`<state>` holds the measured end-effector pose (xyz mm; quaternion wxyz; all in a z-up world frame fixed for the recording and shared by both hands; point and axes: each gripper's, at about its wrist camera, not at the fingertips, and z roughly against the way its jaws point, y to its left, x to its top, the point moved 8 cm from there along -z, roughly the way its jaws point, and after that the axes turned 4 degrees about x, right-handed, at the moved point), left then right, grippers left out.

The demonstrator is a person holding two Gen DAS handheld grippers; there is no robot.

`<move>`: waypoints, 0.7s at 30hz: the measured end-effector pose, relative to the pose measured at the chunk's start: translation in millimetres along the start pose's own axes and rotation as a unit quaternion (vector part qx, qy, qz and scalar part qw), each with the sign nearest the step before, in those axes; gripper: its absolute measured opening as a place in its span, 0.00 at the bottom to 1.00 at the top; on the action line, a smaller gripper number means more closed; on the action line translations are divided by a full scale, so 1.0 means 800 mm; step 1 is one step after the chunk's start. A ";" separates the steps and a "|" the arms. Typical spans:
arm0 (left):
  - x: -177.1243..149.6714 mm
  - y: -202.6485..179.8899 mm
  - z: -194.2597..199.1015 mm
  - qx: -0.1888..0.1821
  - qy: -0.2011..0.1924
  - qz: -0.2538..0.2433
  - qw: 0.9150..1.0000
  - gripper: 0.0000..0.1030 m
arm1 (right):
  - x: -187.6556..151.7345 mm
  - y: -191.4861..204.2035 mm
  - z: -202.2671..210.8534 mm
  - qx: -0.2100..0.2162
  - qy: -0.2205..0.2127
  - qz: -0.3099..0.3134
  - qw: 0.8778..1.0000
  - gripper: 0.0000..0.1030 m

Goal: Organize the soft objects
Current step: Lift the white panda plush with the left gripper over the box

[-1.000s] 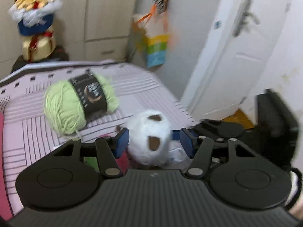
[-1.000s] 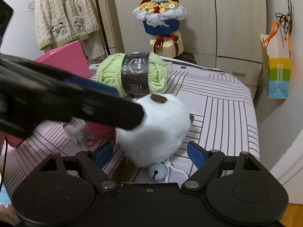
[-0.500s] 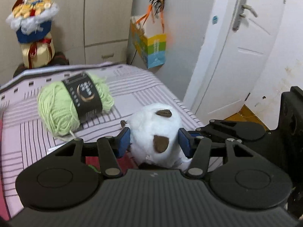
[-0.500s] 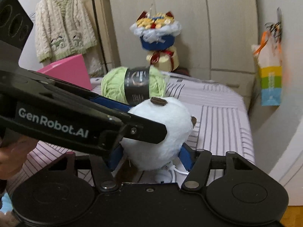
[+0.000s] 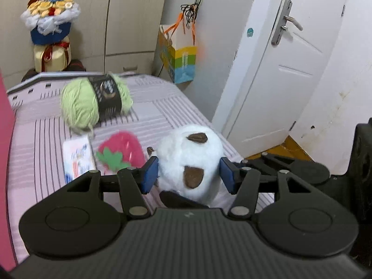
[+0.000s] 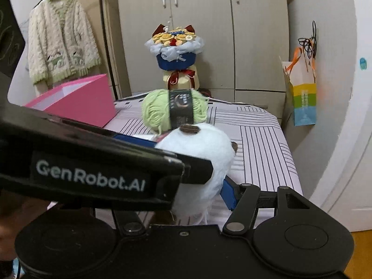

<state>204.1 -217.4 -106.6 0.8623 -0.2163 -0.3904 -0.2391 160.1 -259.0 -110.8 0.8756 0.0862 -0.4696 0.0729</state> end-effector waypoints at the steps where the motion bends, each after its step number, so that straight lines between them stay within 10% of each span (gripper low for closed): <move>1: -0.005 0.000 0.005 -0.002 0.003 0.001 1.000 0.55 | -0.001 0.005 0.003 -0.002 0.005 0.005 1.000 0.65; 21: -0.062 0.024 0.148 0.015 -0.031 0.055 0.998 0.54 | -0.007 0.127 0.082 0.032 0.027 0.057 0.997 0.66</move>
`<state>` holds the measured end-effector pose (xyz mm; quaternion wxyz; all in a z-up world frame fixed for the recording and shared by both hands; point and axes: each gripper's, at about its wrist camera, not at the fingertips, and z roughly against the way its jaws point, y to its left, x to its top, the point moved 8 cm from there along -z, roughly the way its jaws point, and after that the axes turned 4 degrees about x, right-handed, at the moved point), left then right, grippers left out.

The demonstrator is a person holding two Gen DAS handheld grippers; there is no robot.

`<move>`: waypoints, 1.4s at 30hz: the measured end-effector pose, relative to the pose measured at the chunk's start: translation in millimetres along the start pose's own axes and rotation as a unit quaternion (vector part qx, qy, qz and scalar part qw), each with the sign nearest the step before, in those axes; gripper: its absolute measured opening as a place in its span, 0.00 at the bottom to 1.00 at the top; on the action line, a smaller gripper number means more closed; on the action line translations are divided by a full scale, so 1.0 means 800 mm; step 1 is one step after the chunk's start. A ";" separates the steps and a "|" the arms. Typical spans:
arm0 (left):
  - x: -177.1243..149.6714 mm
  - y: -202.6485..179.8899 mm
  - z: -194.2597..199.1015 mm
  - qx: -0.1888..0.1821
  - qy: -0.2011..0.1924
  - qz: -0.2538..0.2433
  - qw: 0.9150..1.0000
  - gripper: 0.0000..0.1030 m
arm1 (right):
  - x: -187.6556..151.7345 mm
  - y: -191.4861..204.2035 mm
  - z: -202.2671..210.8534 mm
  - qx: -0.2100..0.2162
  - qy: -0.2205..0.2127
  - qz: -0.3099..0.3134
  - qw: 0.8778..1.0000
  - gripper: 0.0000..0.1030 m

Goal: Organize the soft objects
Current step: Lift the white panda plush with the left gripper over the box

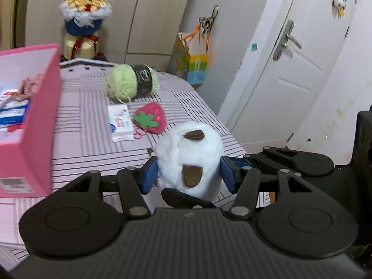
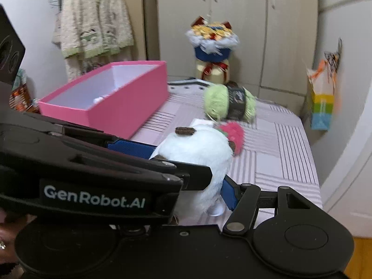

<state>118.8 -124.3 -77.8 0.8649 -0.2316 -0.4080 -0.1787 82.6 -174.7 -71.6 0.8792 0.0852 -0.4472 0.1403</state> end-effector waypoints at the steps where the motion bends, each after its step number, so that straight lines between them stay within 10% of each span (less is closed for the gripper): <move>1: 0.000 0.002 0.010 0.001 -0.007 0.000 1.000 0.54 | 0.003 0.009 0.004 -0.002 -0.005 0.012 1.000 0.66; 10: 0.020 0.051 0.076 0.020 -0.064 0.016 0.998 0.56 | 0.056 0.080 0.017 0.005 -0.071 0.089 0.994 0.68; 29: 0.152 0.251 0.087 0.114 -0.107 0.074 0.985 0.57 | 0.219 0.123 -0.133 0.239 -0.110 0.021 0.965 0.70; 42: 0.128 0.333 0.003 0.096 -0.032 0.152 0.983 0.57 | 0.199 0.133 -0.225 0.186 -0.030 0.091 0.978 0.70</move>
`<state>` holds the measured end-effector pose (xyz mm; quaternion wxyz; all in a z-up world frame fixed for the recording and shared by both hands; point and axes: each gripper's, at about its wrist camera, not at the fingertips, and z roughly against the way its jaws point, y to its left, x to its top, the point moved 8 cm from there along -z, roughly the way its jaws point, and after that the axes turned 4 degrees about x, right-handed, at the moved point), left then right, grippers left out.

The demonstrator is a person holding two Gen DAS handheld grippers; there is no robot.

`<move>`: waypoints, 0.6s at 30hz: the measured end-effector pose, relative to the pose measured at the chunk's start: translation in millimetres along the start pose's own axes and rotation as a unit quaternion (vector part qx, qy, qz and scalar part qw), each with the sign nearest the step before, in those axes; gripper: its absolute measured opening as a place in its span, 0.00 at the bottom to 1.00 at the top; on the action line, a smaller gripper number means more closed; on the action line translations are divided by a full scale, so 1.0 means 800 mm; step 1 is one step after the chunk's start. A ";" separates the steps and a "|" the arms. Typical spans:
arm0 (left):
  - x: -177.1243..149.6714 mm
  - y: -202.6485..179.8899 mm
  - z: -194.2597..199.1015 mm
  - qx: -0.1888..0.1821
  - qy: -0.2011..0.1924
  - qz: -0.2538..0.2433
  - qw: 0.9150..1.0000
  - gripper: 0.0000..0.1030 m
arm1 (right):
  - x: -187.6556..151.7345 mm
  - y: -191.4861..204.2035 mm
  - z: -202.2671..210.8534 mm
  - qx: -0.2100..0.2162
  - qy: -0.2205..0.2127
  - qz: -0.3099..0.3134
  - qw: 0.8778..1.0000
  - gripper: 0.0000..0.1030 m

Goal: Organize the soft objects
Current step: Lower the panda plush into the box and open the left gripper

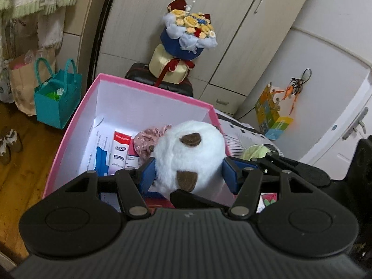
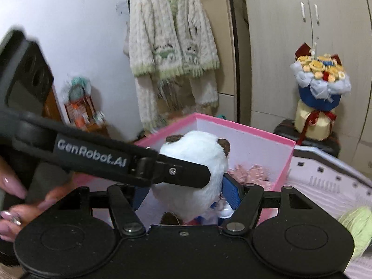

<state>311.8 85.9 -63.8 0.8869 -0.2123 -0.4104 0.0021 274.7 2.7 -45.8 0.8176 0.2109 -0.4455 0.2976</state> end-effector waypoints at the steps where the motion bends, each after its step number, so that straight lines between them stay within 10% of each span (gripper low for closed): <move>1: -0.001 0.000 -0.004 0.003 0.002 0.000 1.000 0.57 | -0.002 0.001 -0.004 -0.010 0.005 0.013 1.000 0.70; 18: -0.006 -0.018 0.064 0.037 -0.057 -0.025 0.997 0.58 | -0.003 0.008 0.074 -0.038 -0.047 0.044 0.997 0.77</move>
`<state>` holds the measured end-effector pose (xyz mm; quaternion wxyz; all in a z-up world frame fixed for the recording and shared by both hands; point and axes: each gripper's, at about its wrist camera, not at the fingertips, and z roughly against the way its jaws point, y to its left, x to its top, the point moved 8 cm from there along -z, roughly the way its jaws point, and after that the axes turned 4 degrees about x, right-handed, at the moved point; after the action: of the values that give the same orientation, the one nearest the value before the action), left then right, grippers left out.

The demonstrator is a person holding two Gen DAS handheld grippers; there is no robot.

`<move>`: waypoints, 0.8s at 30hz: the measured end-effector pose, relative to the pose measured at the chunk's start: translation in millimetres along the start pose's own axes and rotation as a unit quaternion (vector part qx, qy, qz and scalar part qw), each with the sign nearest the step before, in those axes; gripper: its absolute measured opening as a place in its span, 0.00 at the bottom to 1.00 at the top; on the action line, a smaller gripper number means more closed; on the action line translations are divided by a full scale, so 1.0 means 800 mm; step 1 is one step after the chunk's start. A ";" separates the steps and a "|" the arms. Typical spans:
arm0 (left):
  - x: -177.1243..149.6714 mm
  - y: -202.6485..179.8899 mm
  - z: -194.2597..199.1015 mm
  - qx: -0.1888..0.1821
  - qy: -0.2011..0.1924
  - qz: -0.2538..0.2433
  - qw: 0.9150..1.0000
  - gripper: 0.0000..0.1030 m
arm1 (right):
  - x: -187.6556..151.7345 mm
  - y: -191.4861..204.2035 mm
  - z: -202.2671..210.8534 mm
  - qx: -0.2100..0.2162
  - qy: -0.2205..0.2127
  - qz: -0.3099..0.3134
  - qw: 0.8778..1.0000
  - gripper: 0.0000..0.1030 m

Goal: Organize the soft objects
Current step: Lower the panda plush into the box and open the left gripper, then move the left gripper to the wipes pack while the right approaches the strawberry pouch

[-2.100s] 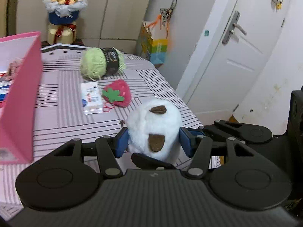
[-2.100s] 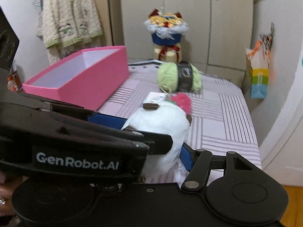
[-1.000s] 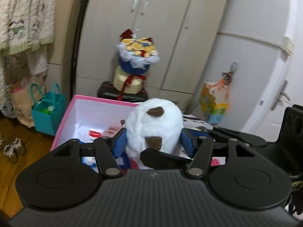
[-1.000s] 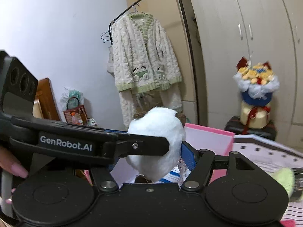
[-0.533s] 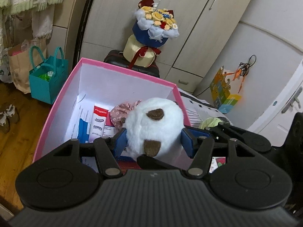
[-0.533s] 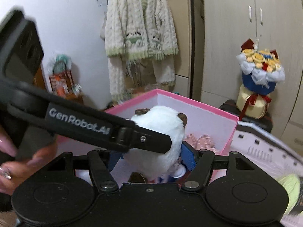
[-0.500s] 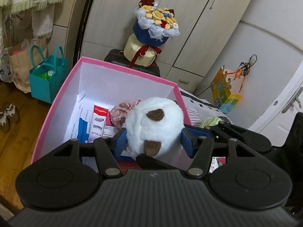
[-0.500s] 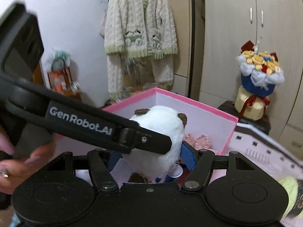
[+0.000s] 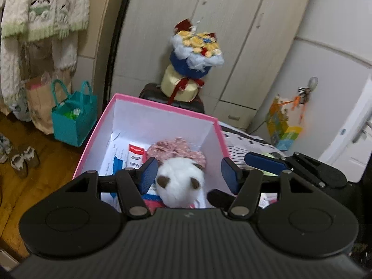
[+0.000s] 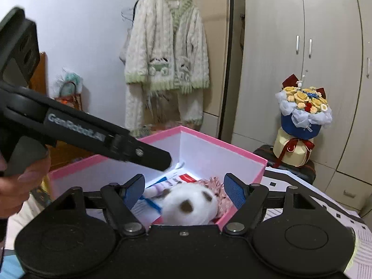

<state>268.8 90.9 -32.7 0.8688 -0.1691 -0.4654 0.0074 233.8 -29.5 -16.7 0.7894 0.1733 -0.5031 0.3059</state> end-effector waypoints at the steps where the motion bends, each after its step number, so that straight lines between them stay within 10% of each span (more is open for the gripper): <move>1: -0.002 -0.004 0.009 -0.004 -0.003 -0.005 1.000 0.58 | -0.003 0.002 0.012 -0.001 0.004 0.004 1.000 0.77; 13: -0.033 -0.090 0.097 -0.062 -0.036 -0.089 0.994 0.59 | -0.038 -0.041 0.154 -0.041 -0.004 -0.057 0.998 0.88; 24: -0.077 -0.183 0.060 -0.116 0.004 -0.133 0.984 0.61 | -0.096 -0.094 0.219 -0.094 -0.011 -0.071 0.993 0.90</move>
<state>173.8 -44.1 -14.1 0.8383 -0.2056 -0.4778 -0.1632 139.1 -212.1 -7.4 0.8163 0.1375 -0.5249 0.1983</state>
